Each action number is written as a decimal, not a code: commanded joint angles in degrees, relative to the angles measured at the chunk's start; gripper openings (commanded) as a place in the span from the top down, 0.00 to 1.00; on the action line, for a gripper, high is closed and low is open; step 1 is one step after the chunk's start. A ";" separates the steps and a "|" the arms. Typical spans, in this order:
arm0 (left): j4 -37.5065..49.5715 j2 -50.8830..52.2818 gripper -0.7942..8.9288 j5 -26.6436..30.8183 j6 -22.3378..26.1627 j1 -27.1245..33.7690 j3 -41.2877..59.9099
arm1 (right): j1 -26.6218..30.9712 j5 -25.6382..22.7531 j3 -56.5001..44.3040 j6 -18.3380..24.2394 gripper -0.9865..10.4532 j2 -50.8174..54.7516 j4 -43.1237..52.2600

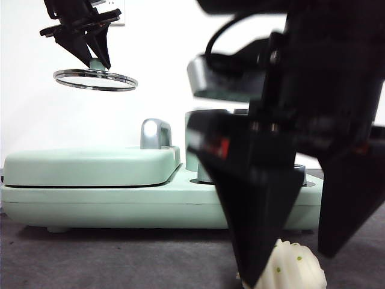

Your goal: Put the buns in a small steamer

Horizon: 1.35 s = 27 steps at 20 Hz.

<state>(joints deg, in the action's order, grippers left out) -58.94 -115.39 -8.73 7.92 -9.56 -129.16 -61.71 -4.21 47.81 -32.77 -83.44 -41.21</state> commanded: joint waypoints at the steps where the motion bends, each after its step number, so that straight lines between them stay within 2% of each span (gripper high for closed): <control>1: 1.05 -0.90 0.90 -0.09 0.00 -0.20 -2.45 | -0.44 0.35 0.24 0.61 0.57 -3.08 1.20; 3: 1.05 -0.90 0.90 -0.09 0.00 -0.20 -2.45 | -0.33 0.15 0.24 0.59 0.69 -4.00 1.29; 5: 1.05 -0.90 0.90 -0.09 0.00 -0.20 -2.45 | -0.35 -0.26 0.31 0.57 0.76 -3.87 2.01; 10: 1.05 -0.90 0.90 -0.09 0.00 -0.20 -2.45 | -0.31 1.86 3.48 0.31 0.76 -2.93 -1.31; 13: 1.05 -0.90 0.90 -0.09 0.00 -0.20 -2.45 | -0.28 2.25 10.05 0.50 0.76 -2.56 -10.84; 17: 1.09 -0.90 0.90 -0.09 0.00 -0.20 -2.45 | 1.88 3.32 21.88 4.79 0.76 -2.58 -24.63; 20: 1.07 -0.90 0.90 -0.09 0.00 -0.20 -2.45 | 8.07 3.74 29.86 10.16 0.76 -2.69 -27.76; 23: 1.07 -0.90 0.90 -0.09 0.00 -0.20 -2.45 | 16.85 6.93 36.65 15.17 0.76 -4.26 -27.69; 27: 1.05 -0.90 0.90 -0.09 0.00 -0.22 -2.45 | 26.47 8.17 48.33 21.18 0.76 -11.08 -28.26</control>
<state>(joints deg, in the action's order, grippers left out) -58.94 -115.39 -8.73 7.92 -9.56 -129.16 -34.37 3.73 95.00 -14.13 -93.49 -69.52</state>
